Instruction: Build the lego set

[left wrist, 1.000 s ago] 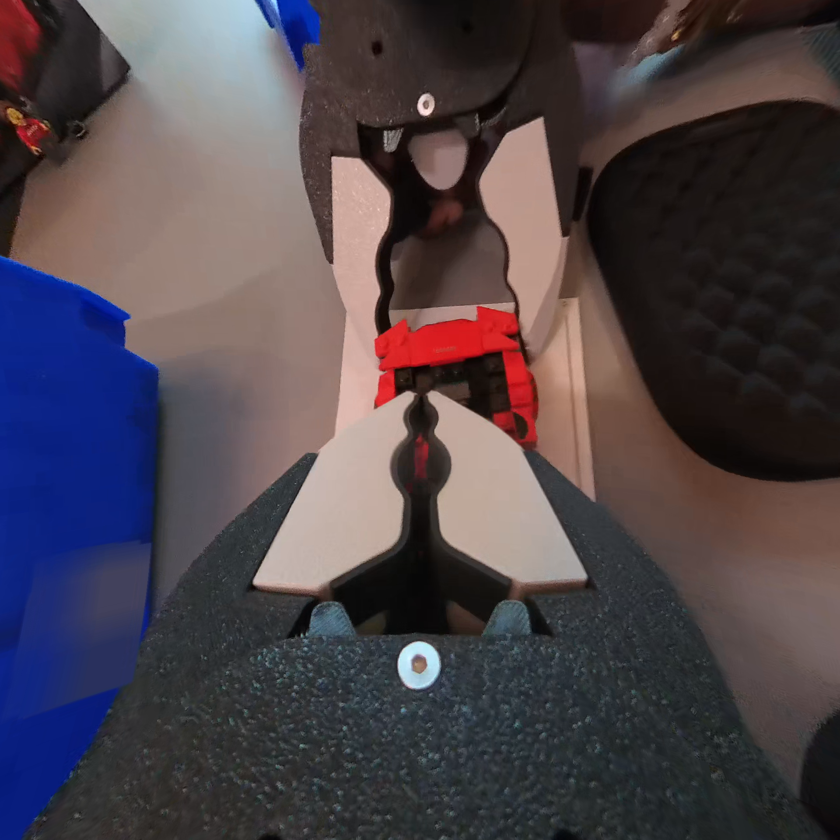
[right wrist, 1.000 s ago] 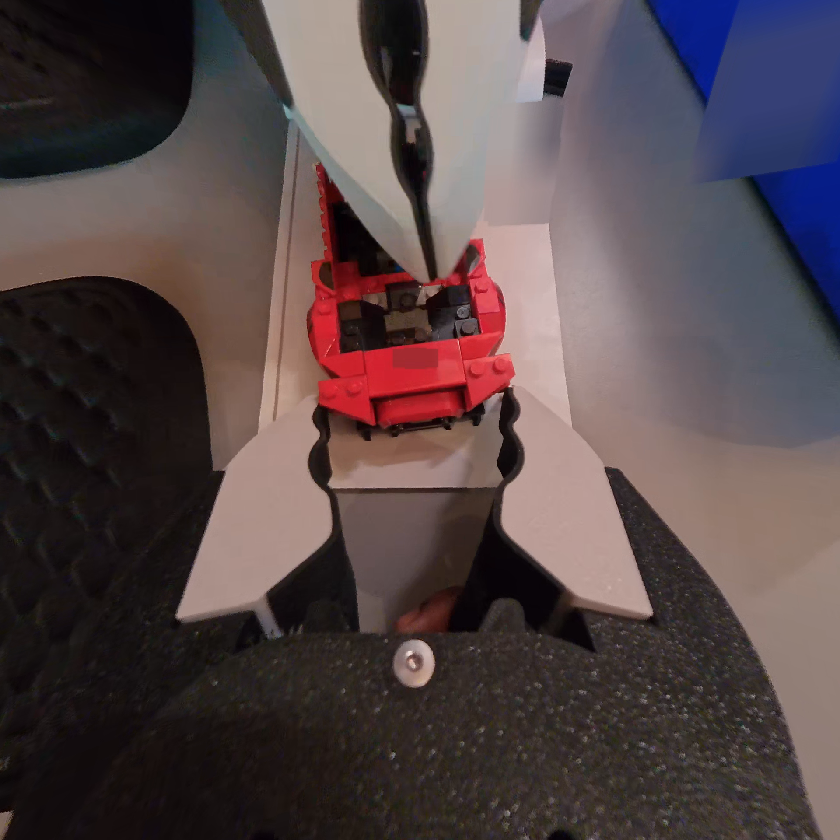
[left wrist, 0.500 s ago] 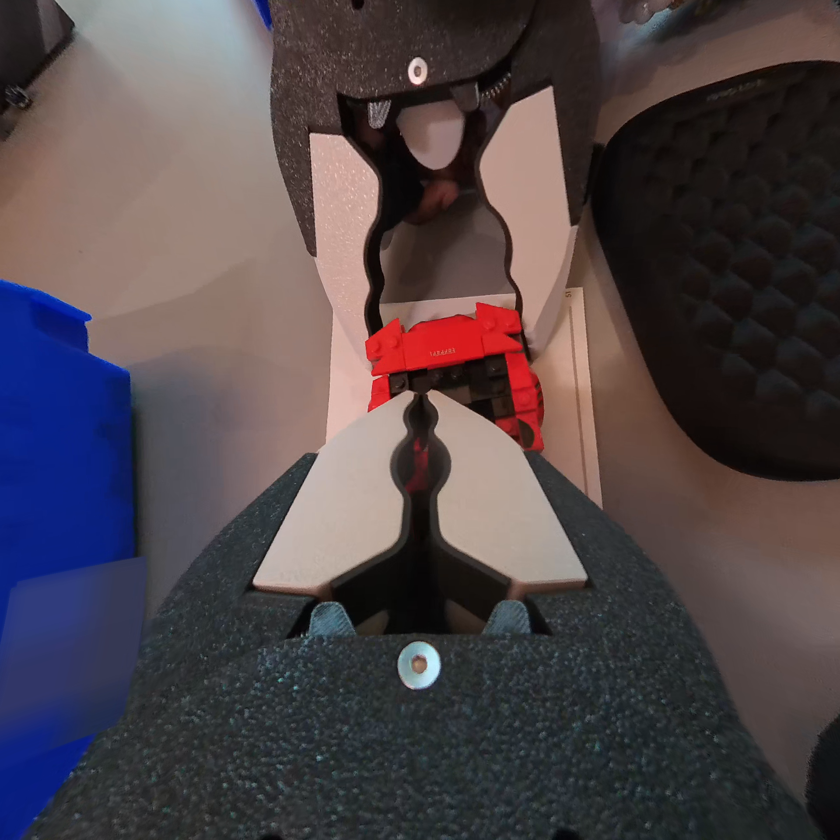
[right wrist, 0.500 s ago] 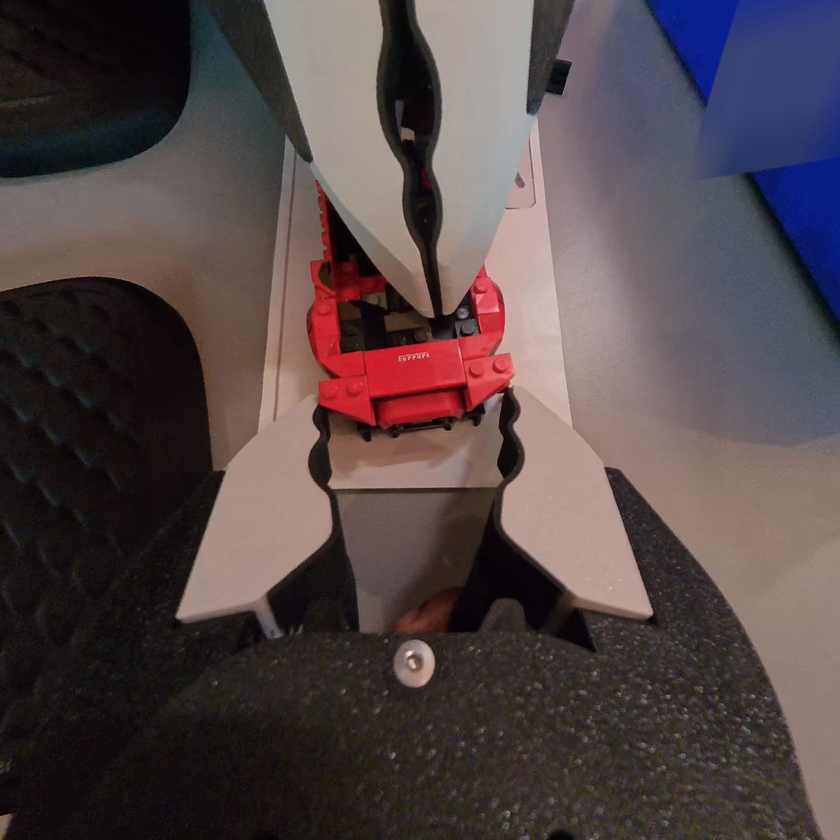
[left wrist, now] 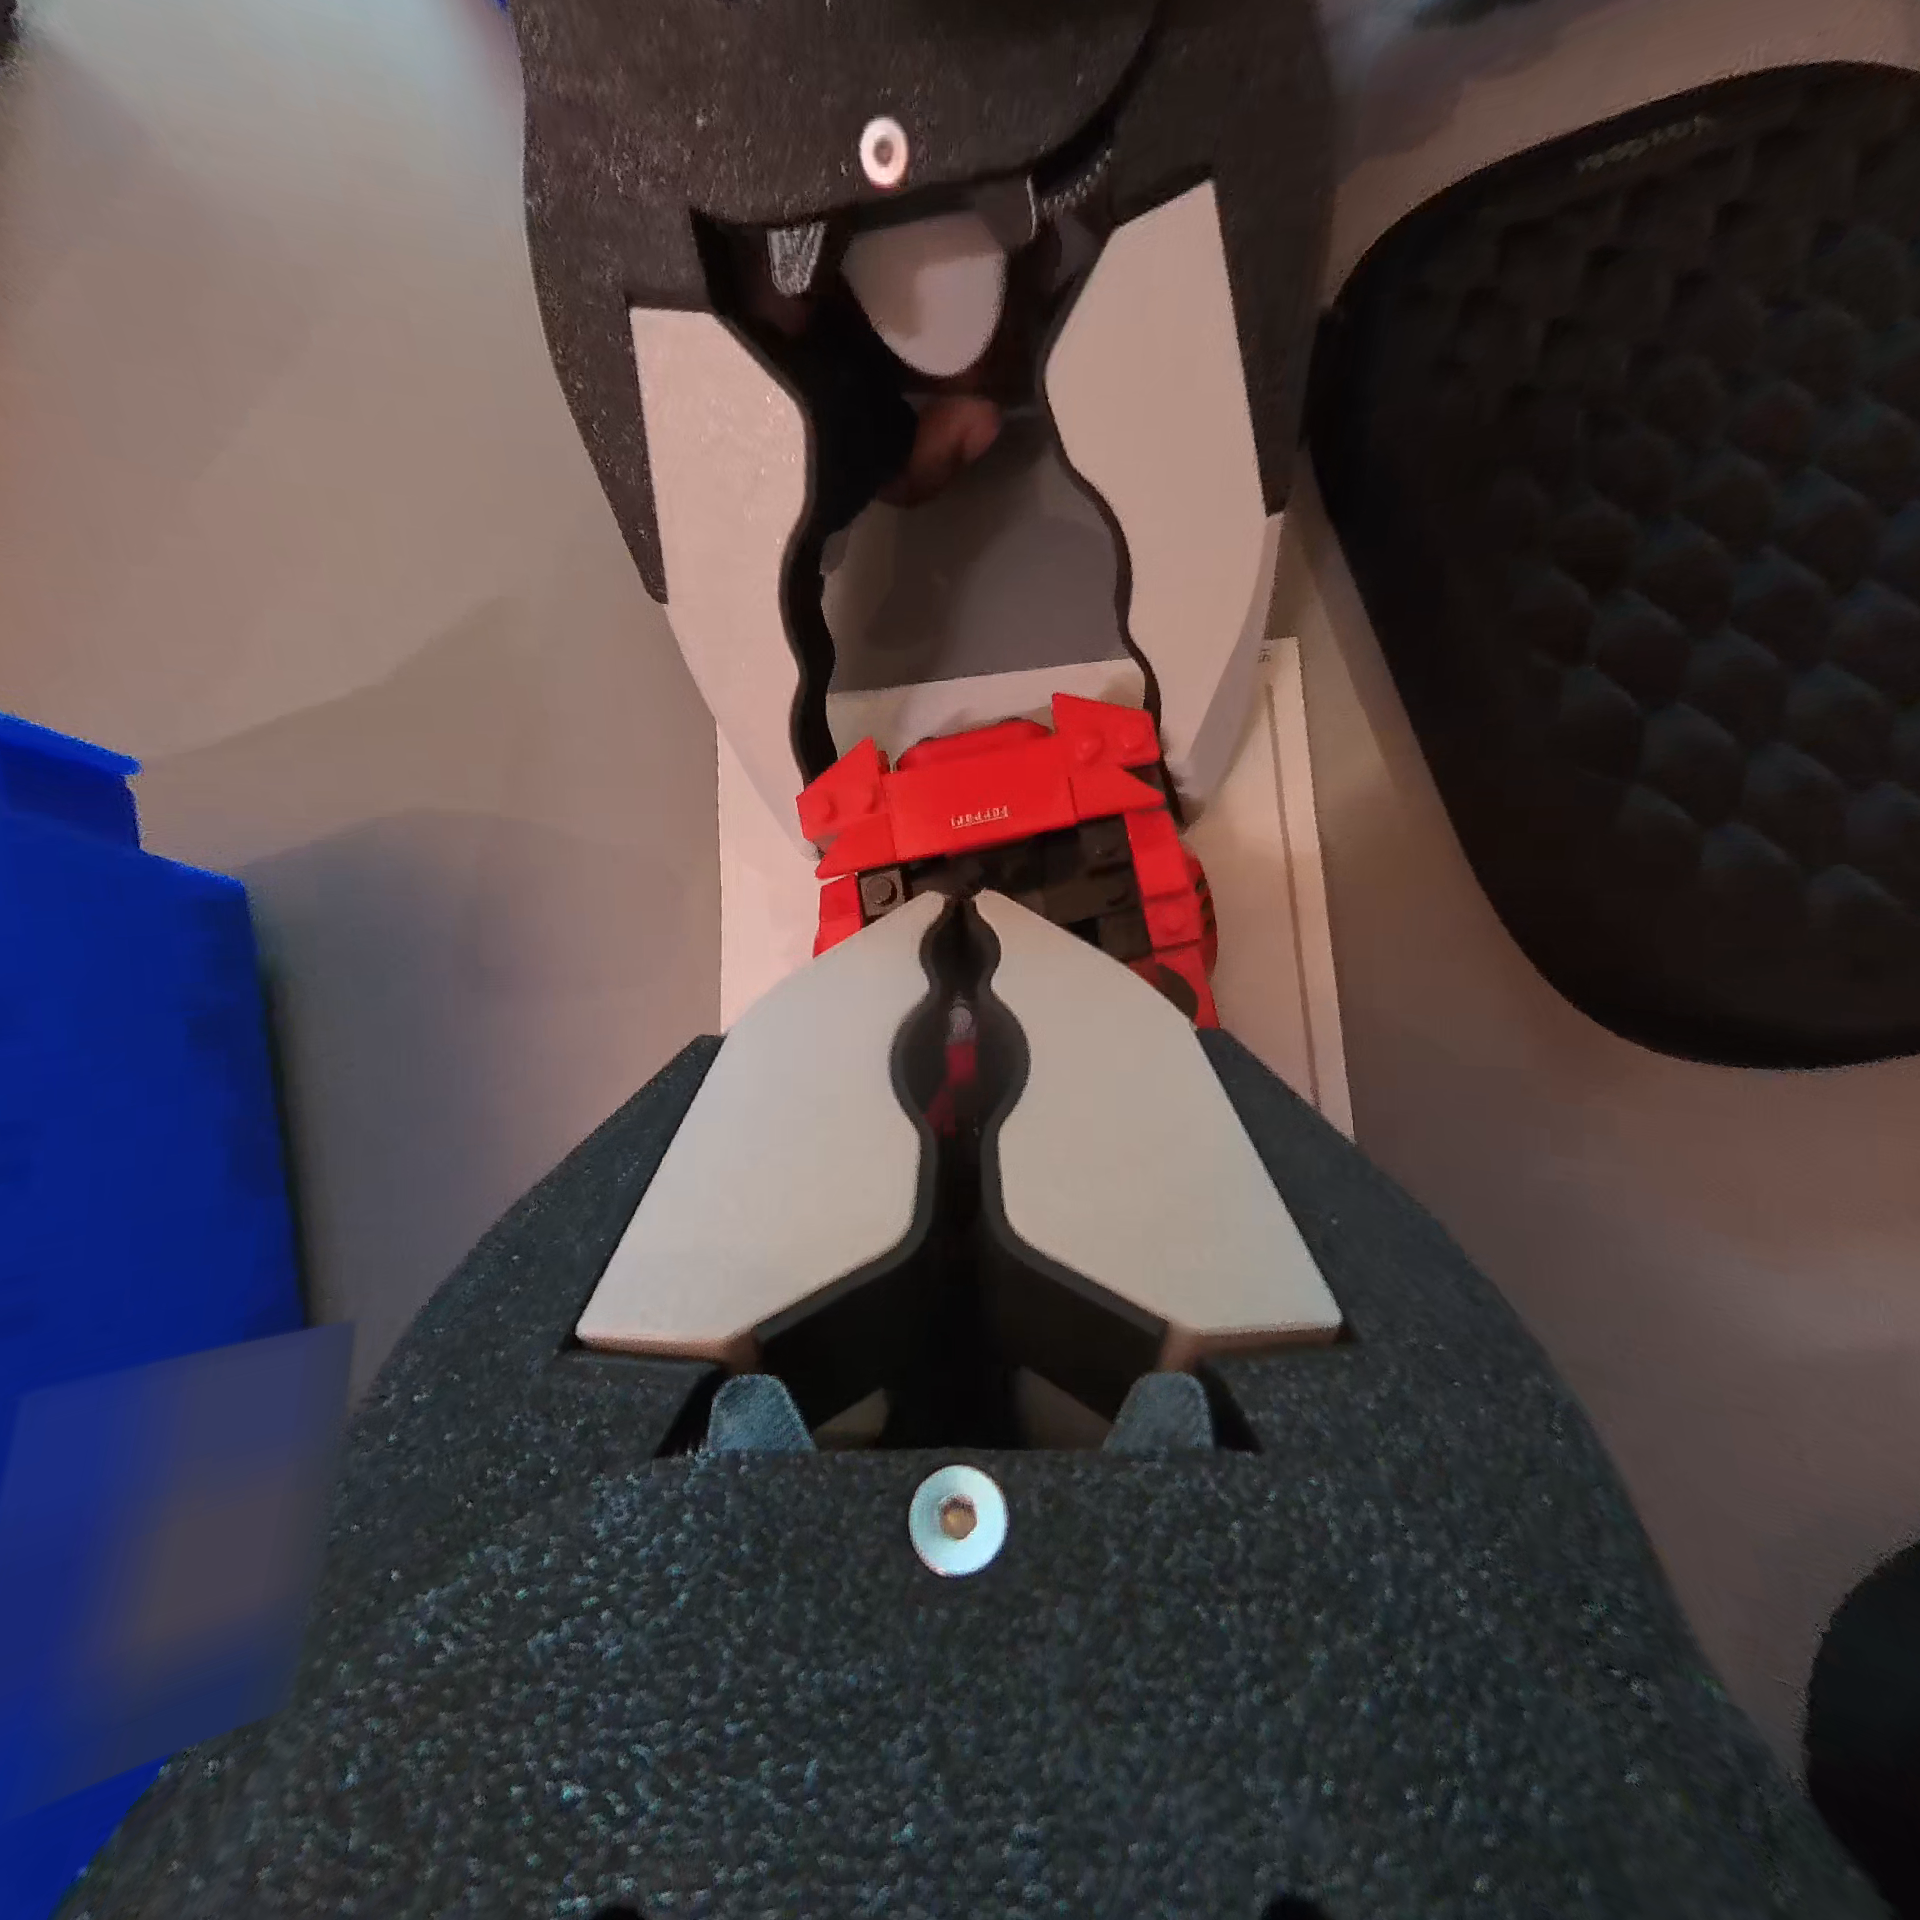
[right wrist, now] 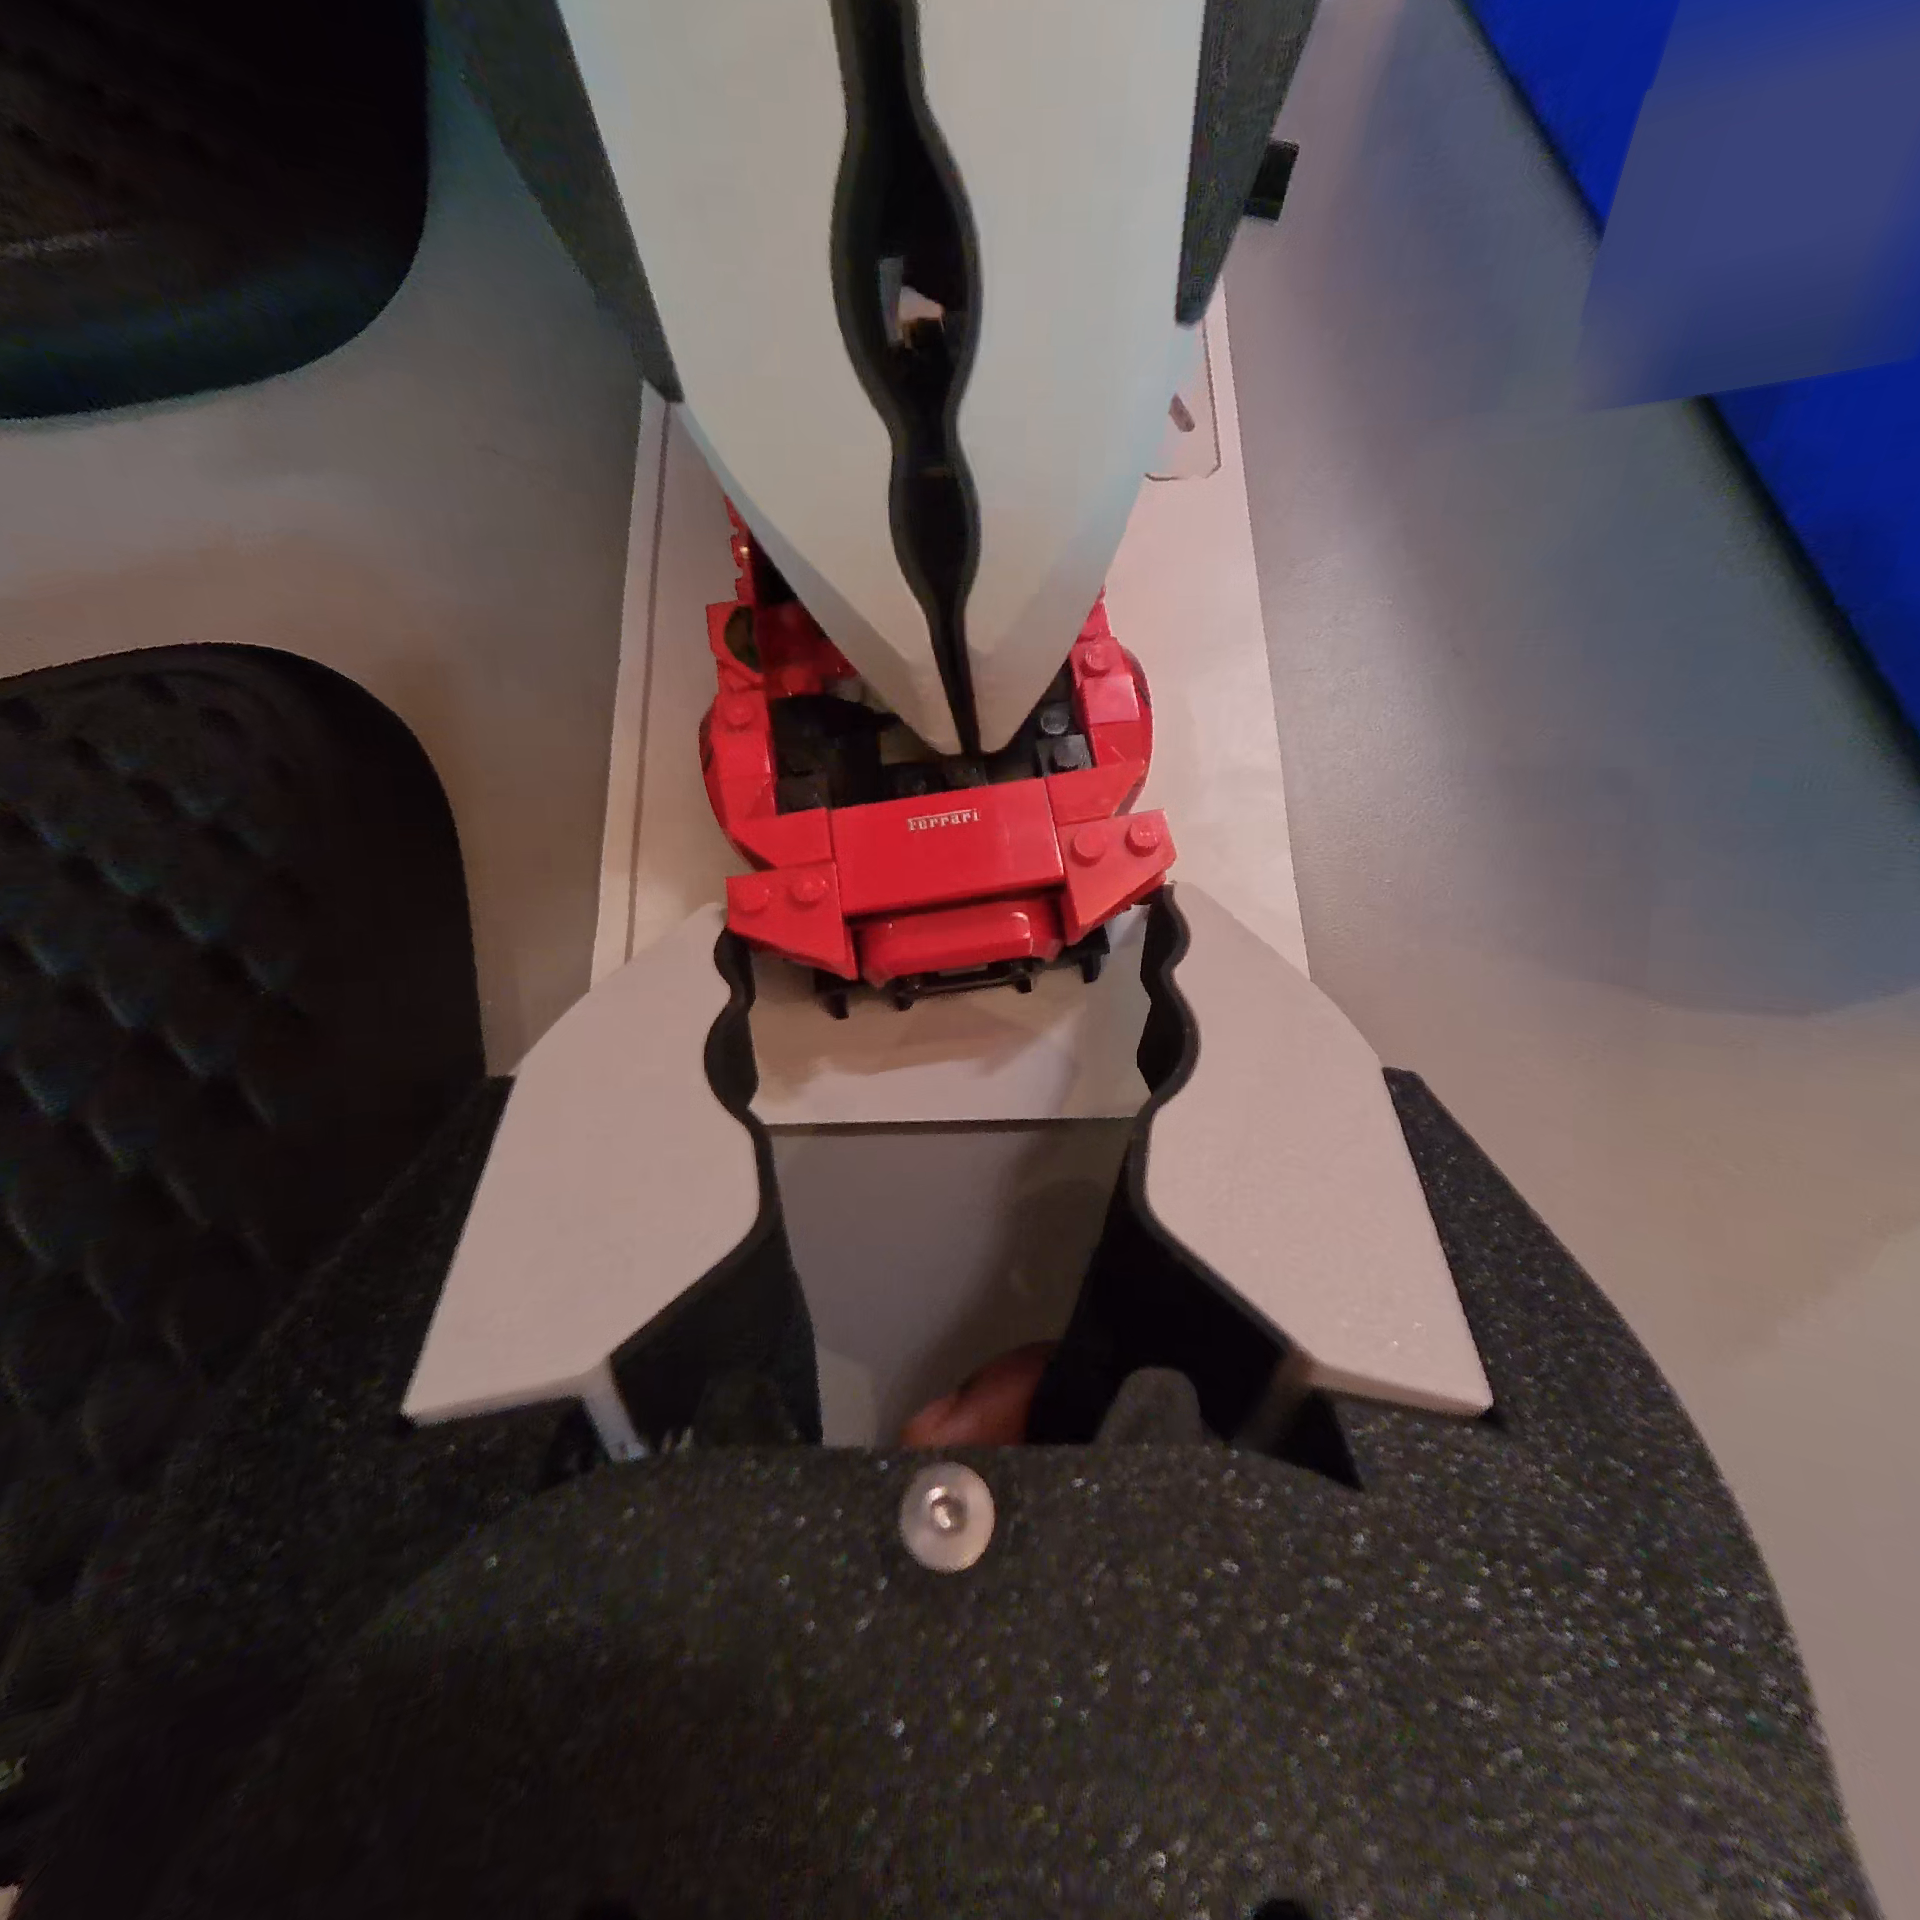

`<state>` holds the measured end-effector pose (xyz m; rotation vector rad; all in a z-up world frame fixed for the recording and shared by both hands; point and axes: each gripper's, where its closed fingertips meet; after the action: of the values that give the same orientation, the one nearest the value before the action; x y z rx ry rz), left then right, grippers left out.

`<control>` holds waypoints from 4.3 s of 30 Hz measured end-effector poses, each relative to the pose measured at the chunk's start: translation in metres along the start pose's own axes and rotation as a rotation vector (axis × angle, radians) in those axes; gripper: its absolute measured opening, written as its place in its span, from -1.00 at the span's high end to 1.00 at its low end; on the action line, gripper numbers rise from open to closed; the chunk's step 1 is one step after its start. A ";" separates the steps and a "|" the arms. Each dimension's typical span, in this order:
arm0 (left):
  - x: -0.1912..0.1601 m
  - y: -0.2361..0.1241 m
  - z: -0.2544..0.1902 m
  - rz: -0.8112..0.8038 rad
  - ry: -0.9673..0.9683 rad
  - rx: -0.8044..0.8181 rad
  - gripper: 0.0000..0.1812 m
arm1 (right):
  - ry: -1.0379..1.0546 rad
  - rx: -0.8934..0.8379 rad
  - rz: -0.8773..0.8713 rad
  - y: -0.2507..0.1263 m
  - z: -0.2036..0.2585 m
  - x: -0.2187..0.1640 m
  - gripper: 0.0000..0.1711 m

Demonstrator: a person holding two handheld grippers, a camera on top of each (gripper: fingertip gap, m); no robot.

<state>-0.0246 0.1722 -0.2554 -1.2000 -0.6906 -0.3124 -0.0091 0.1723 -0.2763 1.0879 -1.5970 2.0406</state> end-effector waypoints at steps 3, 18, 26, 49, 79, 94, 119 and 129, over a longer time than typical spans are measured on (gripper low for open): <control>0.001 -0.005 0.002 0.017 0.045 0.017 1.00 | 0.005 0.003 -0.018 0.001 0.000 0.001 0.15; -0.066 -0.035 -0.037 0.065 -0.145 -0.002 0.05 | 0.023 0.001 -0.025 0.002 -0.001 0.003 0.15; -0.065 -0.035 -0.039 0.039 -0.157 0.017 0.15 | 0.031 0.031 -0.032 0.001 0.003 0.003 0.15; -0.069 -0.043 -0.030 0.039 -0.171 0.061 0.35 | 0.023 0.021 -0.019 0.002 0.001 0.003 0.14; -0.032 -0.026 -0.017 0.050 -0.173 -0.014 0.29 | 0.020 0.002 -0.055 -0.005 -0.001 0.007 0.06; -0.039 -0.017 -0.021 0.023 -0.172 -0.056 0.29 | 0.006 -0.013 -0.053 0.001 -0.004 0.014 0.14; -0.002 -0.019 -0.001 -0.069 -0.158 0.054 1.00 | 0.013 -0.011 -0.043 0.004 -0.004 0.008 0.14; -0.001 -0.004 0.000 -0.063 -0.130 0.054 1.00 | 0.011 -0.014 -0.041 0.004 -0.004 0.008 0.14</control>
<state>-0.0276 0.1704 -0.2534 -1.1557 -0.8454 -0.2680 -0.0181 0.1736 -0.2737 1.0939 -1.5678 2.0030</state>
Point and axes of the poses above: each gripper's, where its closed fingertips meet, y out along the fingers, x out of its top, z = x × y across the jaws, and after that the axes turned 4 degrees about y, right-handed
